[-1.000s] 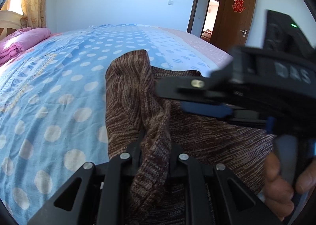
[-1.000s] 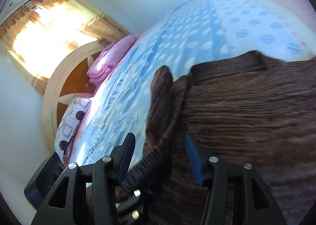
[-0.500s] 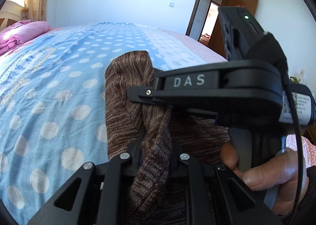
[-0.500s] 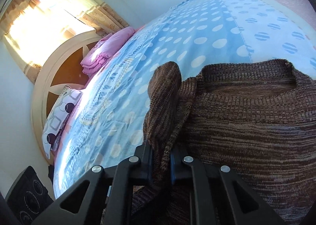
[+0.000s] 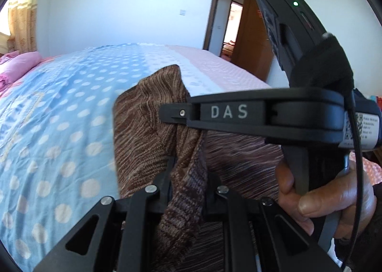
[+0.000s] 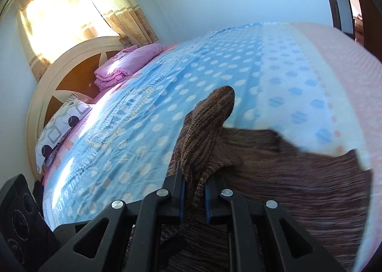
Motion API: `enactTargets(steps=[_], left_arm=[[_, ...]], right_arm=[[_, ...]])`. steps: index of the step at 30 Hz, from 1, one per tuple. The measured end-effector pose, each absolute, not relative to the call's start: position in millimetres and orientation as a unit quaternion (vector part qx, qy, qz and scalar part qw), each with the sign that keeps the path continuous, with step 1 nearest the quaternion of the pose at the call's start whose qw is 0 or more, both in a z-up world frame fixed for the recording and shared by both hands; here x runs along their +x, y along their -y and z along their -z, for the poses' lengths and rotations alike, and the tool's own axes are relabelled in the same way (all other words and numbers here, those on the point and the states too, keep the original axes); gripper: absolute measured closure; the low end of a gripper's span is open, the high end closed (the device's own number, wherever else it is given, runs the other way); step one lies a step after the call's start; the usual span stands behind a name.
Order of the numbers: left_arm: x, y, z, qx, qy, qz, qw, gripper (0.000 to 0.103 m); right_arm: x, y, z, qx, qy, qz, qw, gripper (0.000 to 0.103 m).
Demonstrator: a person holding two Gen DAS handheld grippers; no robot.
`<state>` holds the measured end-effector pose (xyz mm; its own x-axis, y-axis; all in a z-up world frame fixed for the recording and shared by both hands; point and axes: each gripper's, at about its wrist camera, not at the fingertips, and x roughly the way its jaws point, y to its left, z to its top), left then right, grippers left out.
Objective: Fold small clothes
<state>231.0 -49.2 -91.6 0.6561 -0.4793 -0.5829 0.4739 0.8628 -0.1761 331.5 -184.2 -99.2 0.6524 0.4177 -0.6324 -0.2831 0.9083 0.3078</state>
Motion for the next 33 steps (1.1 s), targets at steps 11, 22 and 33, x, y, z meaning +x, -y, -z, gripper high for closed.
enactTargets(steps=[11, 22, 33], left_arm=[[226, 150, 98, 0.001, -0.343, 0.329, 0.880, 0.085], [228, 191, 135, 0.051, -0.369, 0.326, 0.869, 0.084], [169, 92, 113, 0.043, -0.330, 0.332, 0.882, 0.020]], right_arm=[[310, 301, 116, 0.062, -0.400, -0.133, 0.905, 0.091], [302, 348, 169, 0.119, -0.424, -0.106, 0.892, 0.091], [201, 375, 134, 0.200, -0.362, -0.035, 0.910, 0.081]])
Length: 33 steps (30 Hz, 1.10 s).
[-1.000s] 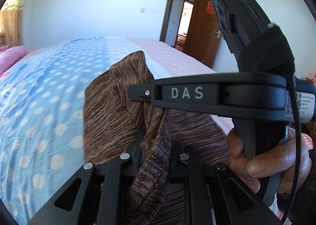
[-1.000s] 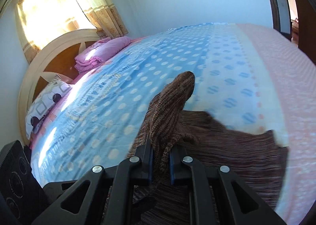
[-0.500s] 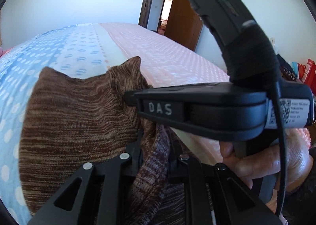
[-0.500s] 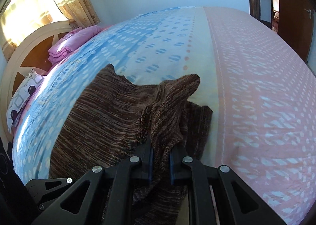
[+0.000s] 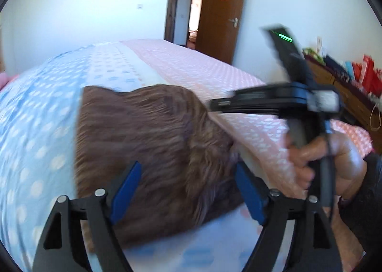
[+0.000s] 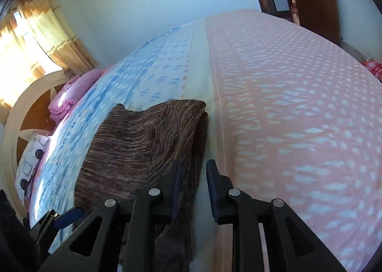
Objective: Fold small clothes
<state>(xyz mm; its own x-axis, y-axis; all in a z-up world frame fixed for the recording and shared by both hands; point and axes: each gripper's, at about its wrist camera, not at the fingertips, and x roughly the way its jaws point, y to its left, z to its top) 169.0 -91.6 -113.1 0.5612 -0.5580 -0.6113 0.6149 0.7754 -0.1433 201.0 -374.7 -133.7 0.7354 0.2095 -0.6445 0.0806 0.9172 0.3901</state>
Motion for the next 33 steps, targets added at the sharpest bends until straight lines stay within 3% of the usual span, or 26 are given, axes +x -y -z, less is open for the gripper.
enactTargets(steps=[5, 8, 13, 14, 16, 17, 18, 23, 27, 30, 33], left_arm=[[159, 63, 109, -0.004, -0.343, 0.291, 0.893, 0.020], [166, 46, 116, -0.031, -0.361, 0.262, 0.895, 0.020], [169, 42, 129, -0.011, -0.376, 0.210, 0.903, 0.020], [172, 42, 131, -0.004, -0.378, 0.196, 0.905, 0.020], [178, 39, 140, -0.002, -0.393, 0.172, 0.903, 0.020], [181, 36, 146, -0.008, -0.405, 0.163, 0.900, 0.020], [184, 33, 151, -0.014, -0.415, 0.159, 0.896, 0.020], [180, 27, 156, -0.004, -0.414, 0.156, 0.897, 0.019], [180, 22, 159, -0.008, -0.411, 0.164, 0.897, 0.018], [179, 22, 156, -0.007, -0.414, 0.163, 0.896, 0.018], [180, 20, 140, -0.016, -0.398, 0.168, 0.902, 0.020]], right_arm=[[140, 351, 134, 0.252, -0.352, -0.064, 0.899, 0.077], [120, 331, 133, 0.255, -0.343, -0.061, 0.902, 0.056], [114, 283, 109, 0.140, -0.312, -0.047, 0.939, 0.055], [116, 273, 107, 0.112, -0.311, -0.041, 0.943, 0.056], [124, 260, 107, 0.076, -0.308, -0.043, 0.947, 0.079], [130, 257, 110, 0.073, -0.317, -0.049, 0.944, 0.098], [136, 258, 117, 0.078, -0.330, -0.058, 0.939, 0.101], [140, 293, 167, 0.116, -0.414, -0.022, 0.903, 0.102], [115, 324, 168, 0.178, -0.418, -0.020, 0.891, 0.103], [105, 321, 159, 0.125, -0.431, 0.026, 0.893, 0.103], [100, 320, 137, 0.106, -0.384, 0.034, 0.917, 0.103]])
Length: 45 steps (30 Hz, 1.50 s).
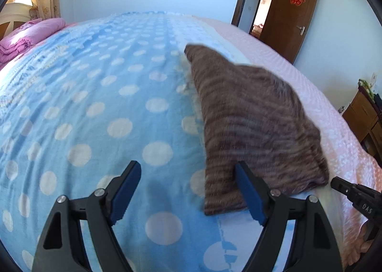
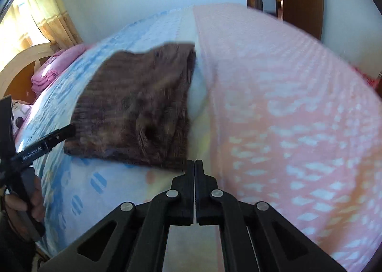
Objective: Fold small clothes
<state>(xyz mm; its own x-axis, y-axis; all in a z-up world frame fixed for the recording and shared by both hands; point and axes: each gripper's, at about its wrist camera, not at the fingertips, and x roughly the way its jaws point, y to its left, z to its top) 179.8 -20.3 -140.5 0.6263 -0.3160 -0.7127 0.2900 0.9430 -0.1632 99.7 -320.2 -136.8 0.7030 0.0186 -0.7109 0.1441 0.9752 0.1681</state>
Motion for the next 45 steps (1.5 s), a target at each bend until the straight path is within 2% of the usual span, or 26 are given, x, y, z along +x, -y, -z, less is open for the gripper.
enactTargets(steps=[4, 8, 12, 14, 16, 18, 21, 24, 26, 28, 31, 35, 38, 45], left_arm=[[196, 35, 105, -0.004, -0.349, 0.167, 0.922, 0.020], [241, 65, 92, -0.006, -0.346, 0.158, 0.925, 0.020], [295, 83, 117, 0.006, -0.377, 0.117, 0.919, 0.021], [309, 76, 139, -0.002, -0.397, 0.108, 0.911, 0.021], [314, 59, 160, -0.046, -0.412, 0.122, 0.902, 0.013], [315, 40, 165, -0.097, -0.415, 0.140, 0.894, 0.012], [311, 44, 163, -0.080, -0.414, 0.139, 0.896, 0.012], [300, 46, 146, -0.056, -0.393, 0.130, 0.909, 0.013], [292, 50, 128, -0.038, -0.364, 0.119, 0.923, 0.015], [292, 56, 113, -0.026, -0.344, 0.121, 0.931, 0.014], [306, 72, 112, -0.006, -0.347, 0.115, 0.931, 0.014], [325, 77, 147, 0.010, -0.394, 0.088, 0.915, 0.015], [331, 69, 154, -0.018, -0.408, 0.100, 0.907, 0.013], [329, 79, 155, 0.005, -0.406, 0.100, 0.908, 0.012]], right_arm=[[123, 300, 99, 0.113, -0.326, -0.029, 0.938, 0.102], [165, 274, 113, 0.108, -0.352, -0.092, 0.925, 0.102], [169, 289, 164, 0.134, -0.432, -0.076, 0.889, 0.103], [149, 316, 175, 0.204, -0.411, -0.105, 0.882, 0.103], [138, 336, 180, 0.263, -0.416, -0.115, 0.863, 0.103], [133, 344, 179, 0.277, -0.423, -0.112, 0.855, 0.103], [139, 339, 161, 0.216, -0.429, -0.092, 0.872, 0.103], [159, 341, 130, 0.142, -0.379, -0.064, 0.912, 0.102], [183, 344, 114, 0.133, -0.366, -0.054, 0.919, 0.102], [214, 346, 104, 0.123, -0.354, -0.053, 0.926, 0.102], [266, 342, 116, 0.089, -0.373, -0.038, 0.923, 0.102], [320, 341, 157, 0.047, -0.437, -0.019, 0.898, 0.102], [335, 350, 162, 0.042, -0.418, -0.006, 0.908, 0.103], [343, 362, 166, 0.080, -0.411, -0.014, 0.908, 0.103]])
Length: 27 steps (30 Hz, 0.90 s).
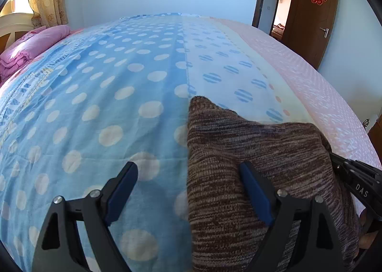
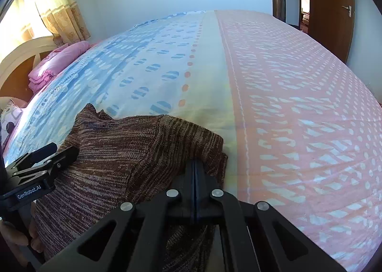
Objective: Fold small clothes
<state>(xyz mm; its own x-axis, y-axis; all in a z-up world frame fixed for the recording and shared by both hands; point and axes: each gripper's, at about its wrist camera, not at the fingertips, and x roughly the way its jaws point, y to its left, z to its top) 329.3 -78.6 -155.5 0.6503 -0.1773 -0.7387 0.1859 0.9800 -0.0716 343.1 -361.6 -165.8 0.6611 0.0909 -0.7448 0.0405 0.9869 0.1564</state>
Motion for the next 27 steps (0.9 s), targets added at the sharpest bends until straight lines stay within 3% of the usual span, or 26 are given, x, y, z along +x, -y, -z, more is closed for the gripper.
enactTargets(steps=[13, 19, 27], left_arm=[[333, 66, 160, -0.032, -0.419, 0.114, 0.900, 0.006], [320, 46, 157, -0.072, -0.424, 0.159, 0.889, 0.006], [306, 32, 159, -0.124, -0.414, 0.190, 0.881, 0.006]], right_arm=[[231, 391, 162, 0.237, -0.331, -0.003, 0.914, 0.101], [224, 425, 181, 0.339, -0.328, -0.005, 0.882, 0.101], [224, 425, 180, 0.352, -0.332, -0.009, 0.875, 0.101]])
